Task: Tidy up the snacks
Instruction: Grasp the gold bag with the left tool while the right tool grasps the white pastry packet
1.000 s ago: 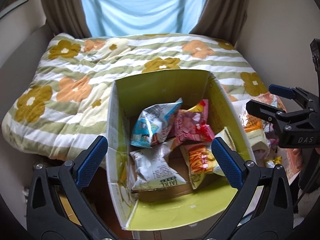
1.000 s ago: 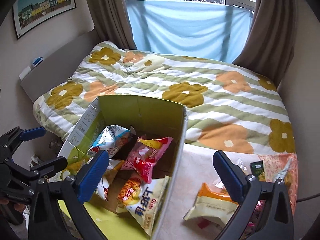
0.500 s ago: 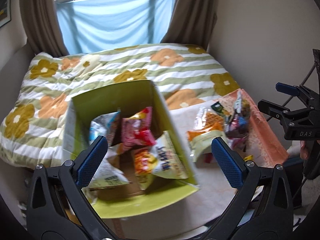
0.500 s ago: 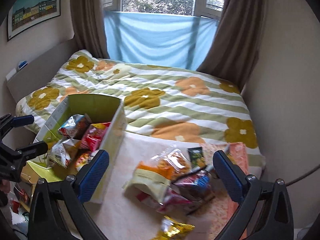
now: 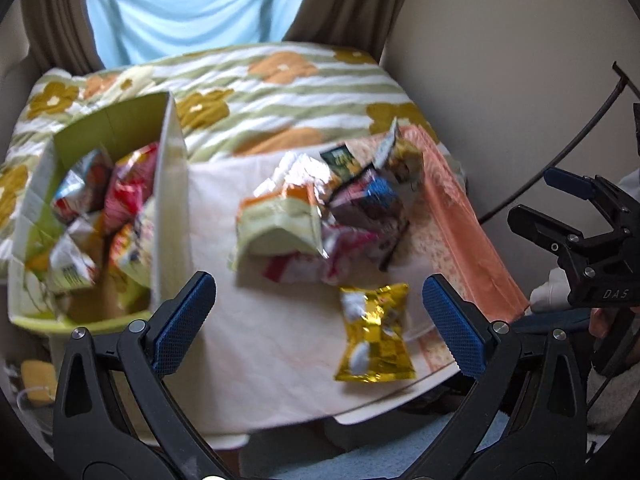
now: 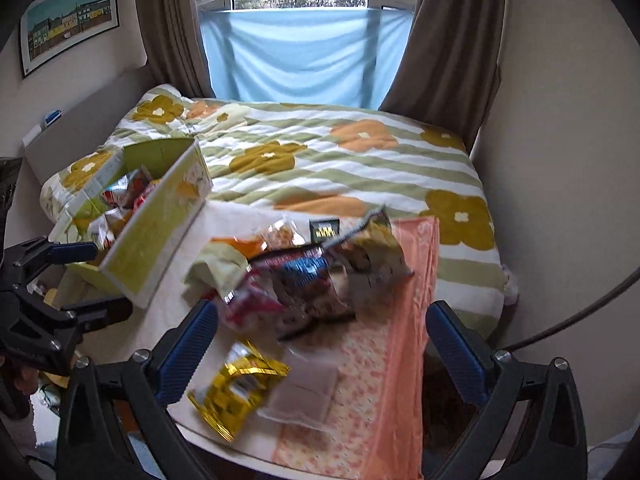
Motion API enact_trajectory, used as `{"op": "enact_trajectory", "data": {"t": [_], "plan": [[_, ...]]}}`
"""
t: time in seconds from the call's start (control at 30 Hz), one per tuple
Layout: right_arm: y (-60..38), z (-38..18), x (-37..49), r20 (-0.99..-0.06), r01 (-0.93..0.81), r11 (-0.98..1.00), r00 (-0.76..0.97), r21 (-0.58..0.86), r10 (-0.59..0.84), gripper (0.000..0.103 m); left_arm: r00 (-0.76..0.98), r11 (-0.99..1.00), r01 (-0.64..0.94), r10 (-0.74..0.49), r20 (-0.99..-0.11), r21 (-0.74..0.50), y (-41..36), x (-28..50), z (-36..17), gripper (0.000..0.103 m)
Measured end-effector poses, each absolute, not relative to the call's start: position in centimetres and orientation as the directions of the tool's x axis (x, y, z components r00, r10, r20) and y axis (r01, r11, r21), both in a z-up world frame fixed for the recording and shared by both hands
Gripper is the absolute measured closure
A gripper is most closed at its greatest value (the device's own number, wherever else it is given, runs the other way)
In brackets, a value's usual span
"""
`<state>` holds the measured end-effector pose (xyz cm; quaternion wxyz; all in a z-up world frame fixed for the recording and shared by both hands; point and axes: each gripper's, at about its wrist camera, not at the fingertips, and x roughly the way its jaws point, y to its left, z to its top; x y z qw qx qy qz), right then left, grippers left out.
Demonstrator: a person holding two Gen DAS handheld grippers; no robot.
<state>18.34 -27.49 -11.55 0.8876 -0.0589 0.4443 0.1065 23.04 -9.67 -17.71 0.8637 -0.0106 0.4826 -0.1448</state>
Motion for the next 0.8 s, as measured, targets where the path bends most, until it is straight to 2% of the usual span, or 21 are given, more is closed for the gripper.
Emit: {"op": "enact_trajectory", "data": {"t": [0.37, 0.53, 0.8], "plan": [[-30.3, -19.9, 17.6, -0.882, -0.205, 0.975, 0.439, 0.087, 0.171, 0.000, 0.328, 0.953, 0.249, -0.248, -0.912, -0.170, -15.1, 21.7, -26.1, 0.000], [-30.3, -23.5, 17.4, -0.904, -0.161, 0.980, 0.392, 0.112, 0.168, 0.000, 0.299, 0.958, 0.254, -0.207, -0.932, -0.131, -16.5, 22.2, -29.9, 0.001], [-29.8, -26.0, 17.5, -0.916, -0.138, 0.983, 0.367, 0.119, 0.162, 0.000, 0.277, 0.958, 0.263, -0.191, -0.942, -0.117, -17.8, 22.9, -33.2, 0.011]]}}
